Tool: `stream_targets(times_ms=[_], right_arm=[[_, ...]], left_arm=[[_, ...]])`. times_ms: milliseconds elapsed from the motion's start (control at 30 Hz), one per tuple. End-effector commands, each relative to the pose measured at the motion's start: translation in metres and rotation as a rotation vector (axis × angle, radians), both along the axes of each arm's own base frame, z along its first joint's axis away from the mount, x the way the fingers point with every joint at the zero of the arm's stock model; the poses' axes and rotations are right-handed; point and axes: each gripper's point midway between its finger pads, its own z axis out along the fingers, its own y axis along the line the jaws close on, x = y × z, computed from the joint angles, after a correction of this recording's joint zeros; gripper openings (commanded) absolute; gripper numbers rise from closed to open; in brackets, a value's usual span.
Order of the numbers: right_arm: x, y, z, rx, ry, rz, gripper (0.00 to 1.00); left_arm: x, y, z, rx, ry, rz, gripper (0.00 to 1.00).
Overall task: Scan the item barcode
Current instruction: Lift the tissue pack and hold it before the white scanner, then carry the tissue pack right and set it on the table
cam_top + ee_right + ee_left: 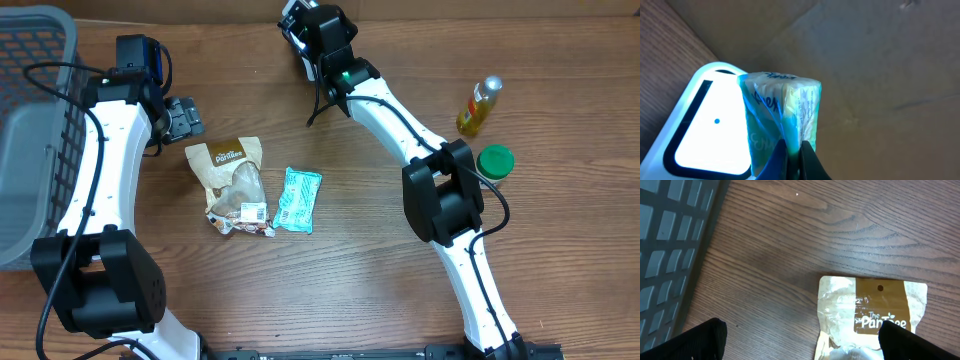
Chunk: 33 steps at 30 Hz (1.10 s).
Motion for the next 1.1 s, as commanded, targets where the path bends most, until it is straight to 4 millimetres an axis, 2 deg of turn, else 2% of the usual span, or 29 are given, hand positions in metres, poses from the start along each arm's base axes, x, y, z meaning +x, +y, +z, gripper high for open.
stream_targets(times_ms=[0,167,267,433,600,733,767,833,900,933,1000,1067], right_arm=[[0.002,-0.001,0.006,-0.009,-0.023,-0.009,0.04],[0.002,-0.002,0.009,0.041,-0.031,-0.044,0.04],[-0.002,-0.006,0.028,0.037,-0.067,-0.094,0.04],[-0.019,-0.017,0.098,0.13,-0.153,-0.199,0.04],[-0.054,-0.035,0.143,0.307,-0.089,-0.279,0.04],[-0.091,-0.062,0.153,0.39,0.024,-0.384,0.04],[-0.105,-0.073,0.146,0.4,0.085,-0.431,0.04],[-0.13,-0.084,0.12,0.413,0.259,-0.465,0.04],[-0.157,-0.088,0.087,0.436,0.475,-0.48,0.04],[-0.184,-0.092,0.055,0.483,0.686,-0.516,0.04],[-0.205,-0.101,0.027,0.543,0.851,-0.605,0.04],[-0.217,-0.115,0.002,0.551,0.93,-0.695,0.04]], left_arm=[[0.002,-0.001,0.01,0.015,-0.023,-0.007,1.0],[0.002,-0.001,0.01,0.015,-0.023,-0.007,0.99],[0.002,-0.001,0.01,0.015,-0.023,-0.008,1.0],[0.002,-0.001,0.01,0.015,-0.023,-0.007,1.0],[0.002,-0.001,0.01,0.015,-0.023,-0.007,1.0],[0.002,-0.001,0.01,0.015,-0.023,-0.008,1.0],[0.002,-0.001,0.01,0.015,-0.023,-0.008,1.0],[0.002,-0.001,0.01,0.015,-0.023,-0.007,1.0],[0.002,-0.001,0.01,0.015,-0.023,-0.007,0.99],[0.002,-0.001,0.01,0.015,-0.023,-0.008,1.0],[0.002,-0.001,0.01,0.015,-0.023,-0.007,0.99],[0.002,-0.001,0.01,0.015,-0.024,-0.008,0.99]])
